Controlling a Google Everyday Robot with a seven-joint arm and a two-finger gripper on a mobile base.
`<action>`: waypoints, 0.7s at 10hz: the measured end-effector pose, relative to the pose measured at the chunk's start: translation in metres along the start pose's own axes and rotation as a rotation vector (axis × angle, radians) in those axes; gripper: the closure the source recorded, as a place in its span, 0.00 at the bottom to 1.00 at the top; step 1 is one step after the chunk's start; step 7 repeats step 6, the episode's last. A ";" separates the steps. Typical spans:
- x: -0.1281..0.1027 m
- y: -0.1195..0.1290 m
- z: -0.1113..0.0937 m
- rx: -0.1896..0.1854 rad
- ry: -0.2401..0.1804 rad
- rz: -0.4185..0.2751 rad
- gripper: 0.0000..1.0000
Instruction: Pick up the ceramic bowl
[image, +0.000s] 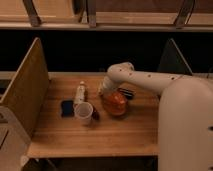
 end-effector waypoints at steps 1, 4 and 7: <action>-0.003 0.009 -0.011 -0.009 -0.027 -0.026 1.00; -0.019 0.023 -0.060 -0.010 -0.152 -0.087 1.00; -0.027 0.016 -0.100 -0.001 -0.247 -0.078 1.00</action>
